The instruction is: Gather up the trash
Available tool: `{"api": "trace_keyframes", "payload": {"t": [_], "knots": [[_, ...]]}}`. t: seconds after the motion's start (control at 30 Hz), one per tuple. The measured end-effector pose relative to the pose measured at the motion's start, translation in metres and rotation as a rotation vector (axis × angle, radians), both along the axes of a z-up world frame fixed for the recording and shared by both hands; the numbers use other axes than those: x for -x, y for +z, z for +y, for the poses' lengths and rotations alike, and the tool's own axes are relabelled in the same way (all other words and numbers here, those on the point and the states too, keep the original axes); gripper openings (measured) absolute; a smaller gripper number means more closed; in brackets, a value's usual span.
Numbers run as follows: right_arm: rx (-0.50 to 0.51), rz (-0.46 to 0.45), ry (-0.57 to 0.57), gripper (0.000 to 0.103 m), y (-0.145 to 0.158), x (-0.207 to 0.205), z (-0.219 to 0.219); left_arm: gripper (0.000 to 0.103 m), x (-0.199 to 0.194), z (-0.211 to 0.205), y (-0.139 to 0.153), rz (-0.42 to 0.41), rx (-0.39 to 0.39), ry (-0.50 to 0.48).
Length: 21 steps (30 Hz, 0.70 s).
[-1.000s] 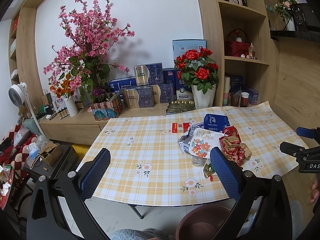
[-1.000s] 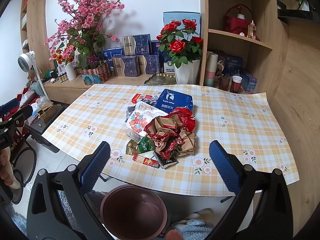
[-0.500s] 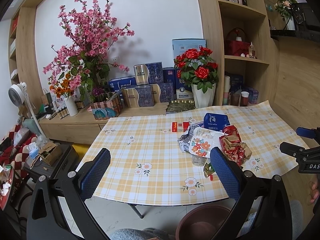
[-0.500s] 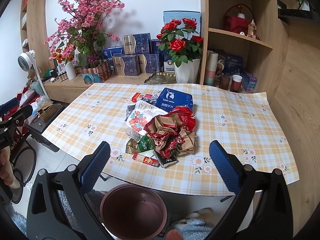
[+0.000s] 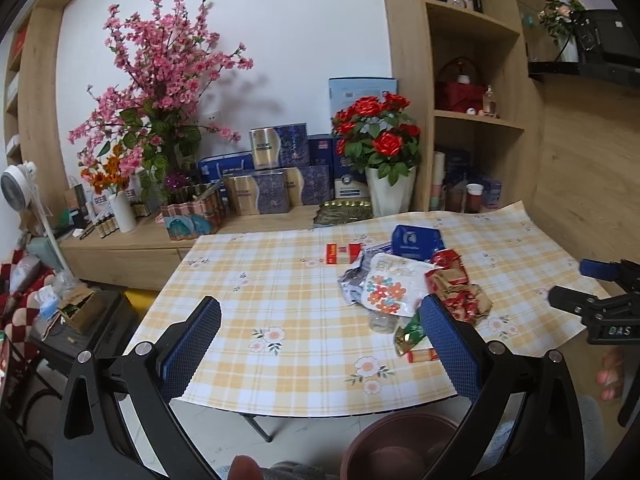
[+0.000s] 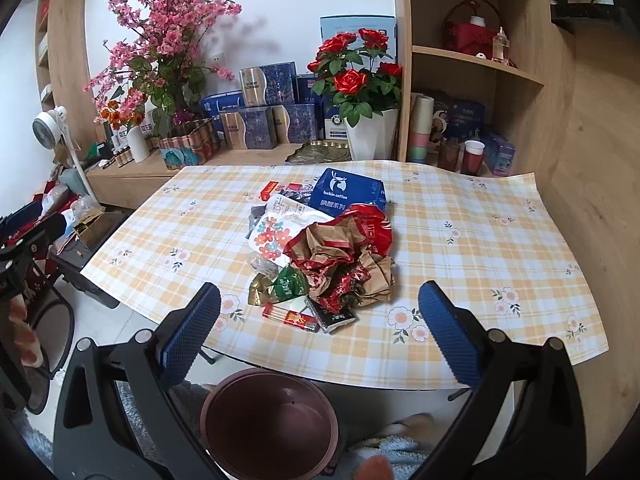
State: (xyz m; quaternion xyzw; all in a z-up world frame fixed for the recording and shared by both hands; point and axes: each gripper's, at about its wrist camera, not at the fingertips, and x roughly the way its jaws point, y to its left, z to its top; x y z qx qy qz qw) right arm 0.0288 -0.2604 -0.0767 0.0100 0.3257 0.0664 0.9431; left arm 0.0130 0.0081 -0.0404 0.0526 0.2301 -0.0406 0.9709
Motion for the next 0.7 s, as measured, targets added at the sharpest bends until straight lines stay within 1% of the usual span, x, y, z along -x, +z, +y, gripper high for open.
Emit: {"api": "trace_keyframes", "payload": {"t": [0.1, 0.17, 0.2, 0.27, 0.3, 0.33, 0.37, 0.43, 0.5, 0.6, 0.7], "knots": [[0.015, -0.018, 0.001, 0.098, -0.007, -0.002, -0.001, 0.098, -0.006, 0.001, -0.005, -0.002, 0.0, 0.008], [0.028, -0.019, 0.005, 0.098, -0.013, -0.004, 0.0, 0.098, -0.009, 0.003, -0.009, -0.011, 0.022, 0.005], [0.034, -0.006, 0.007, 0.097, -0.017, -0.007, 0.0, 0.098, -0.011, 0.005, -0.01, -0.015, 0.026, 0.008], [0.056, 0.038, 0.037, 0.097, -0.027, -0.015, 0.002, 0.098, -0.017, 0.007, -0.014, -0.023, 0.014, 0.047], [0.085, 0.042, 0.045, 0.097, -0.03, -0.017, 0.005, 0.098, -0.021, 0.008, -0.016, -0.018, 0.007, 0.063], [0.135, 0.037, 0.049, 0.097, -0.034, -0.02, 0.01, 0.098, -0.025, 0.009, -0.018, -0.01, 0.009, 0.066], [0.161, 0.038, 0.052, 0.097, -0.038, -0.022, 0.013, 0.098, -0.028, 0.01, -0.021, -0.004, 0.015, 0.067], [0.182, 0.049, 0.065, 0.097, -0.046, -0.033, 0.016, 0.098, -0.035, 0.012, -0.026, 0.005, 0.031, 0.067], [0.18, 0.041, 0.072, 0.097, -0.051, -0.043, 0.017, 0.098, -0.041, 0.014, -0.032, 0.019, 0.042, 0.072], [0.234, 0.024, 0.102, 0.097, -0.061, -0.066, 0.026, 0.098, -0.054, 0.02, -0.043, 0.071, 0.089, 0.061], [0.338, 0.048, 0.185, 0.097, -0.08, -0.096, 0.045, 0.098, -0.064, 0.025, -0.053, 0.1, 0.097, 0.07]]}}
